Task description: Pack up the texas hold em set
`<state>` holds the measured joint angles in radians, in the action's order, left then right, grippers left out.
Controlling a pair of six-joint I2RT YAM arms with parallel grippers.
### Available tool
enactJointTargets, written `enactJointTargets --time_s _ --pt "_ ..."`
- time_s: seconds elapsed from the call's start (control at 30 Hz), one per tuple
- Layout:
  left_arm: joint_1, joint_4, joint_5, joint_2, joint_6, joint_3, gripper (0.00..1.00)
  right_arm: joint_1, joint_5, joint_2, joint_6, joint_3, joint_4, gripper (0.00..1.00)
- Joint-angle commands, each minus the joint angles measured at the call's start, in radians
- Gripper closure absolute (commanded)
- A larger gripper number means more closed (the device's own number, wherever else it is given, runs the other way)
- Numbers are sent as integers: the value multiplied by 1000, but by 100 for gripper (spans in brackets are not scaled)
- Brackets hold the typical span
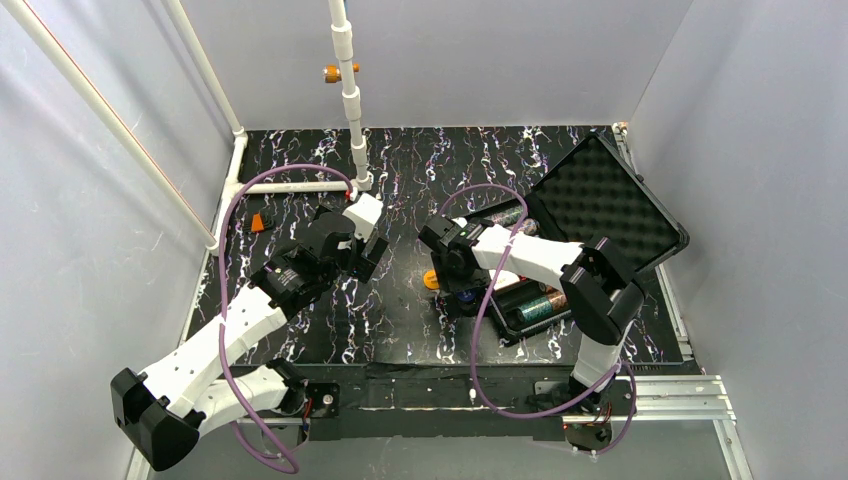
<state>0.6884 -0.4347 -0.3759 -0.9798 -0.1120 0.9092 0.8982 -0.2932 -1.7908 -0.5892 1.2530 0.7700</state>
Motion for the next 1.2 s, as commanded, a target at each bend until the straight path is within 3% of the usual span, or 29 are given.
enactJointTargets --time_s 0.0,0.8,1.17 --pt "-5 -2 5 16 -4 -3 8 -3 -37 -26 23 -15 -18 32" --pt "-4 -2 8 16 -4 -3 8 -3 -48 -13 26 16 9 51" --pt "-4 -2 5 12 -5 -3 8 -3 -12 34 25 61 41 55"
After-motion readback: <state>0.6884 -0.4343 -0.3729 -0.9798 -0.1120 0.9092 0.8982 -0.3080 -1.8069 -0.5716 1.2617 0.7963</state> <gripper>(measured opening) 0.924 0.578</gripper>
